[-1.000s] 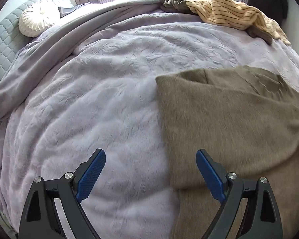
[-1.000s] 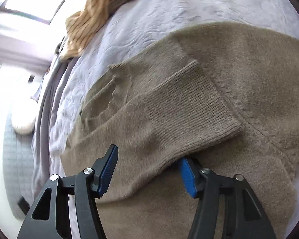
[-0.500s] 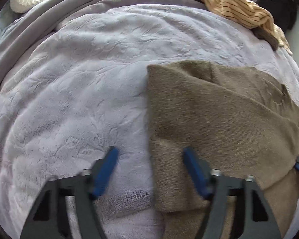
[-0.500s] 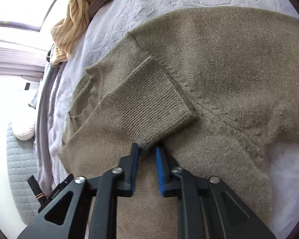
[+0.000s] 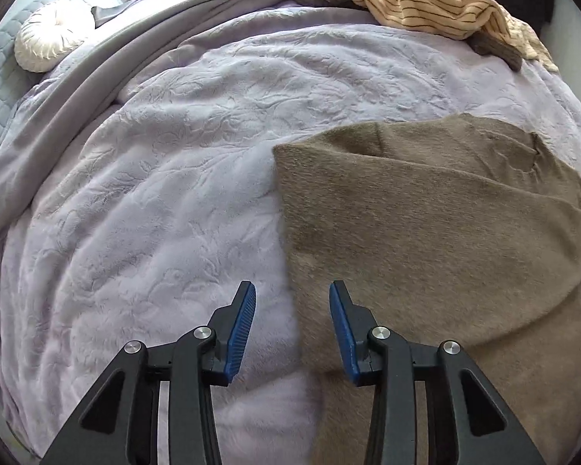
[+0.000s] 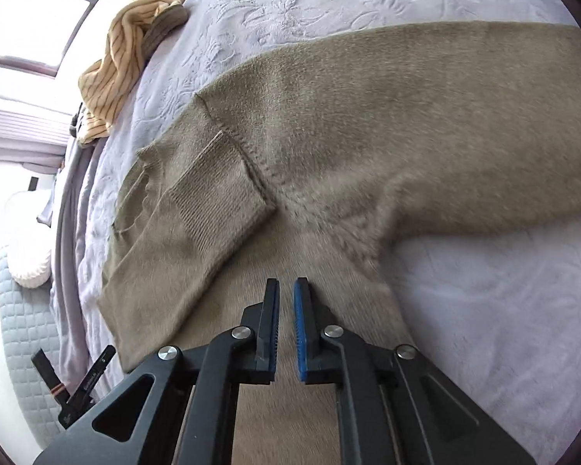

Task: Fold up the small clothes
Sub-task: 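Move the right gripper to the other sleeve of the sweater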

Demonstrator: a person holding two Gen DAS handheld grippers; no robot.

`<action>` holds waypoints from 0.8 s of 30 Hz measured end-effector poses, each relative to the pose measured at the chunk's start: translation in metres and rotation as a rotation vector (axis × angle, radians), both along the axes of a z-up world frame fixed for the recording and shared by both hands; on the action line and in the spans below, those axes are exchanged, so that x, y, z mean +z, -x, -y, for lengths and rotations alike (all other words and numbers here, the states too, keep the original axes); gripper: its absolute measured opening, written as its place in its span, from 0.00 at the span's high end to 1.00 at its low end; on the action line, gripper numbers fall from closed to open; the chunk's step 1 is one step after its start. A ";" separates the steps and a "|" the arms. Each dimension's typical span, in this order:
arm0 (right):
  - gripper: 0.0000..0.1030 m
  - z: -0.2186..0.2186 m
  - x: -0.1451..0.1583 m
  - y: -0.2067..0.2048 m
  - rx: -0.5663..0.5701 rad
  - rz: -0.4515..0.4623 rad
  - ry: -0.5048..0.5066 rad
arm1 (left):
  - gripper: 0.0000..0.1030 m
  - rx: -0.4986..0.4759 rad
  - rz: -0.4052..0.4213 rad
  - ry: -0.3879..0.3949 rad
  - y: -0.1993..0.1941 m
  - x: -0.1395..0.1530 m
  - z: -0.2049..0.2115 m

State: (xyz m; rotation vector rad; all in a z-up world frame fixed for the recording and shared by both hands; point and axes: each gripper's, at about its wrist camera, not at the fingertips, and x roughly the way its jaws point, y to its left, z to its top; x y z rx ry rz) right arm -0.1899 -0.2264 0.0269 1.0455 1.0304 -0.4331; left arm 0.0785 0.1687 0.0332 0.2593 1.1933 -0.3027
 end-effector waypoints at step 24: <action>0.39 0.010 0.019 0.061 -0.049 0.040 -0.022 | 0.01 -0.197 -0.160 0.020 0.094 -0.001 0.120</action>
